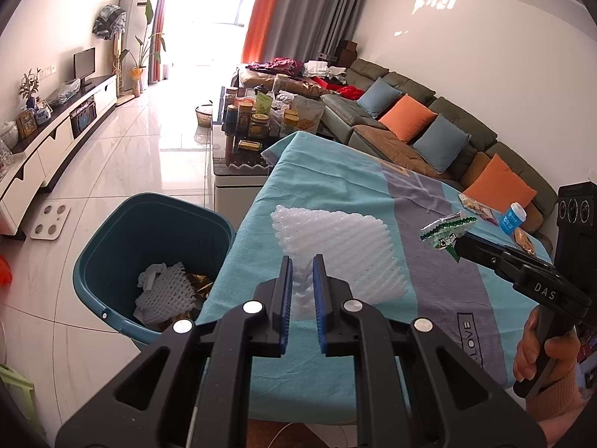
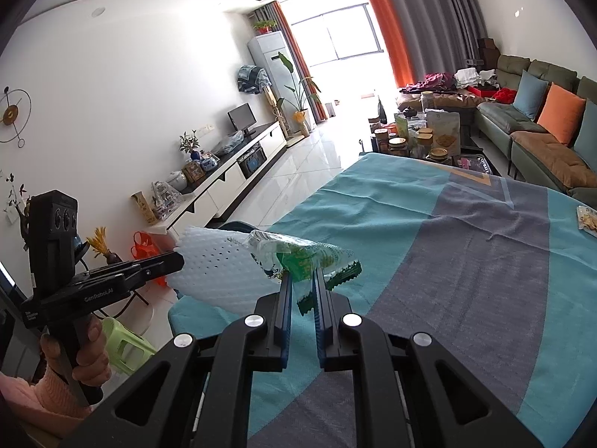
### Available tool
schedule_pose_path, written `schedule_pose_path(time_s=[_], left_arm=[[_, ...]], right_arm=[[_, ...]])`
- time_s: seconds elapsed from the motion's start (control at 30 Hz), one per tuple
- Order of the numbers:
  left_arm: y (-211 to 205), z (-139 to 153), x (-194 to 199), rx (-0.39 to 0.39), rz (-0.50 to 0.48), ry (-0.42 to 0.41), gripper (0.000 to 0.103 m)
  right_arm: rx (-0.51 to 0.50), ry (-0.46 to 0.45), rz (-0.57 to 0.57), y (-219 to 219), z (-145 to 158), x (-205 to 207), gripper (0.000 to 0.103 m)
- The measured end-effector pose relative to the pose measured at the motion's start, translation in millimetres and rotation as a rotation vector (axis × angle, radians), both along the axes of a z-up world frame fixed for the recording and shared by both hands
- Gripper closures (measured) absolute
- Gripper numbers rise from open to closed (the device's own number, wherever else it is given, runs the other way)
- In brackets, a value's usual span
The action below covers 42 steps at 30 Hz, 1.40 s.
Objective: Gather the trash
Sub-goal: 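Carry the foam net and plastic bag over to the teal trash bin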
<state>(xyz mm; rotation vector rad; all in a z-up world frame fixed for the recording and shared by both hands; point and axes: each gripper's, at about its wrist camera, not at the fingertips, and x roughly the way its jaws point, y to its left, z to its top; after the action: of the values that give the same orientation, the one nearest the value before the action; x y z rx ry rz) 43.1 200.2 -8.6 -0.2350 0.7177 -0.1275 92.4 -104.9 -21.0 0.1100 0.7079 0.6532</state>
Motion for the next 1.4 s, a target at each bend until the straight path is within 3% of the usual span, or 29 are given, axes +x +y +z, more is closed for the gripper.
schedule_pose_path(time_s=[1.4], left_arm=[[40, -3, -13, -0.004, 0.11, 0.001, 0.091]], right_arm=[[-0.008, 0.014, 0.095, 50, -4, 5, 0.093]])
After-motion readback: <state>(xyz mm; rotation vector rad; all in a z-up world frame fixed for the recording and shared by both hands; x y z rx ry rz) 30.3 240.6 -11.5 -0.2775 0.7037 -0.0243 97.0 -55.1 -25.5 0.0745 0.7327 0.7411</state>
